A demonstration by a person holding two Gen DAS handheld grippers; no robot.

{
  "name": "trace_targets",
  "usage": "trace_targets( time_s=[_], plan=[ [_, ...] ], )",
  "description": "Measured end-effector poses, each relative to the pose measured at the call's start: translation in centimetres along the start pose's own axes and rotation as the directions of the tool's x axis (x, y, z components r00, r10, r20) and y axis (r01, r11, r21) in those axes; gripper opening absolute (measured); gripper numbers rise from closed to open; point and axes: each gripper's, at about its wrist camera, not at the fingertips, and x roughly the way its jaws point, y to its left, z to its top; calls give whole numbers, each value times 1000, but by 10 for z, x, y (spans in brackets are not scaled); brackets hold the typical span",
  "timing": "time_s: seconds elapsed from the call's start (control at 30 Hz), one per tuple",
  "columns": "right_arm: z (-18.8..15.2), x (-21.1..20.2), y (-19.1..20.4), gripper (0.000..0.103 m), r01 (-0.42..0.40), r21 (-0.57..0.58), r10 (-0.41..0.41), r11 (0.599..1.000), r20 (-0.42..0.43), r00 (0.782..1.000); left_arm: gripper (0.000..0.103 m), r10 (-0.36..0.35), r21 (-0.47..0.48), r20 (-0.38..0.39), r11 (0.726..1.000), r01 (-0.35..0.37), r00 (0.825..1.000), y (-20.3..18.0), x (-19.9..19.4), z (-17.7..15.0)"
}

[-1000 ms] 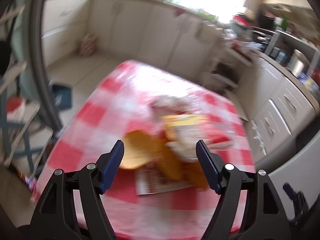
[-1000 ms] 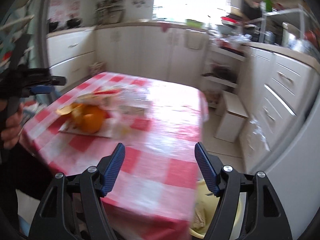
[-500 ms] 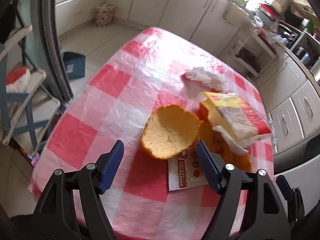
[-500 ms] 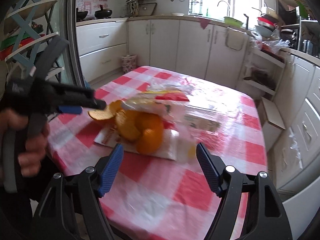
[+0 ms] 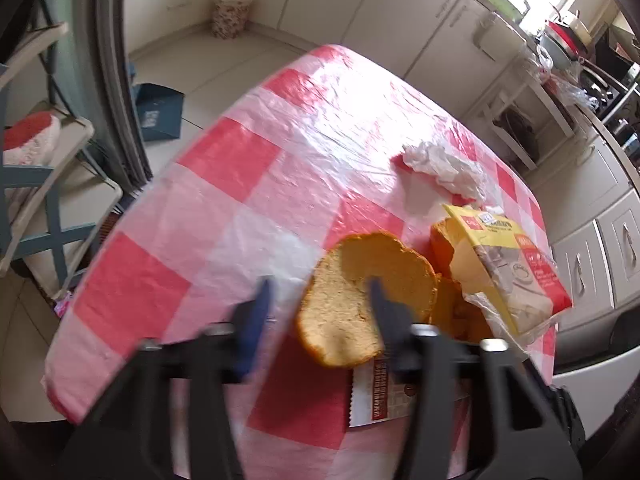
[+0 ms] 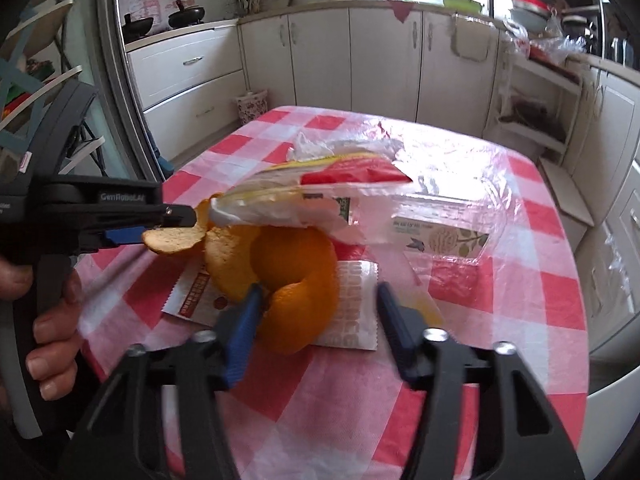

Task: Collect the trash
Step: 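Grasp a bread half with the left gripper while the right grasps an orange peel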

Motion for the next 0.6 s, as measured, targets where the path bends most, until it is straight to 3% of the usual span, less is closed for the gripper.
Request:
trace_targets(
  time_s=[0.07, 0.13, 0.3, 0.4, 0.6],
  plan=[
    [0, 2, -2, 30, 4, -1, -4, 1000, -4, 1000, 11, -25, 6, -26, 1000, 25, 999, -2, 4, 1],
    [0, -1, -5, 26, -4, 5, 4, 1000, -7, 1000, 9, -39, 7, -13, 999, 39, 999, -4, 1, 2],
    [-4, -21, -11, 19, -7, 8, 7, 1000, 13, 1000, 7, -83, 32, 100, 996, 80, 991, -13, -29, 4],
    [-8, -34, -11, 14, -4, 1, 4, 1000, 27, 1000, 7, -112, 67, 190, 993, 101, 975, -20, -53, 3],
    [-14, -60, -17, 9, 20, 0, -20, 1000, 62, 998, 7, -179, 158, 333, 978, 133, 926, -39, -94, -9]
  ],
)
